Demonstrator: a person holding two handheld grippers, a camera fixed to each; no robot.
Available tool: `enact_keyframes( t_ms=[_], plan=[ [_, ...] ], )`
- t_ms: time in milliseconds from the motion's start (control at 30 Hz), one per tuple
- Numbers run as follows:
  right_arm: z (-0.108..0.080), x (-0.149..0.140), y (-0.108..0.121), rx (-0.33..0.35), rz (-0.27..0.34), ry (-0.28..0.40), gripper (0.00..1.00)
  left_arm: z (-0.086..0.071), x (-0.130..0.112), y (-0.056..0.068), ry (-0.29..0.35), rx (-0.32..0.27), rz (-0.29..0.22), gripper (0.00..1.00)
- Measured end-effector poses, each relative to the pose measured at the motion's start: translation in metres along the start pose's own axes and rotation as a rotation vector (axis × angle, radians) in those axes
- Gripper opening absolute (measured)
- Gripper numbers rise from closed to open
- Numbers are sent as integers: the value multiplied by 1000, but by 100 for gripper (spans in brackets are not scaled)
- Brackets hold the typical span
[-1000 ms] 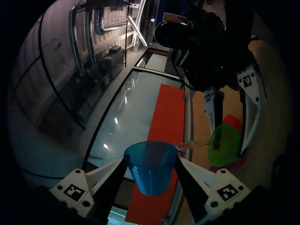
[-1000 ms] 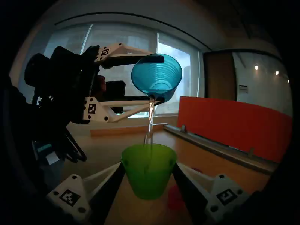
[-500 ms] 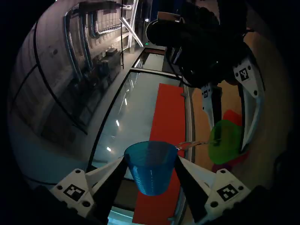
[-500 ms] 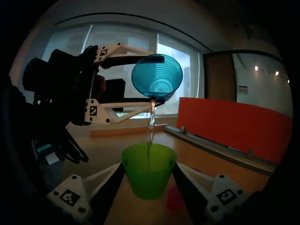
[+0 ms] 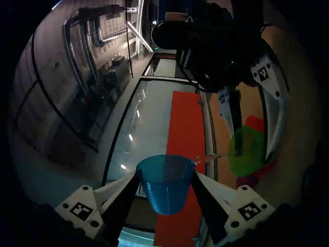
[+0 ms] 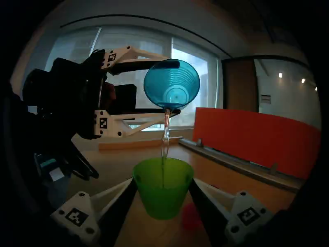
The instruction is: Pour water
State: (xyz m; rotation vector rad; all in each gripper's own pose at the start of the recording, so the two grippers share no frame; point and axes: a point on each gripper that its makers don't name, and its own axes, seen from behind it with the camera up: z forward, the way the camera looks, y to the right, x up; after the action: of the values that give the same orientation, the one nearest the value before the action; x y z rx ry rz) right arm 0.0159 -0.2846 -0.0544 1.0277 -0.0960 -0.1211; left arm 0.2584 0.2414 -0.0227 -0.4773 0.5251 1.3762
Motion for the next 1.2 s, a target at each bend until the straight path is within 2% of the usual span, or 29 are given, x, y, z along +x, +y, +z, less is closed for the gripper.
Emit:
enact_keyframes(
  t_ms=[700,1200],
  plan=[
    [1,3,-2,2,-6,2,89,0,3,1,6,14,112,86],
    [2,3,1,-6,-9,1,89,-2,8,-3,20,29,186,86]
  ],
)
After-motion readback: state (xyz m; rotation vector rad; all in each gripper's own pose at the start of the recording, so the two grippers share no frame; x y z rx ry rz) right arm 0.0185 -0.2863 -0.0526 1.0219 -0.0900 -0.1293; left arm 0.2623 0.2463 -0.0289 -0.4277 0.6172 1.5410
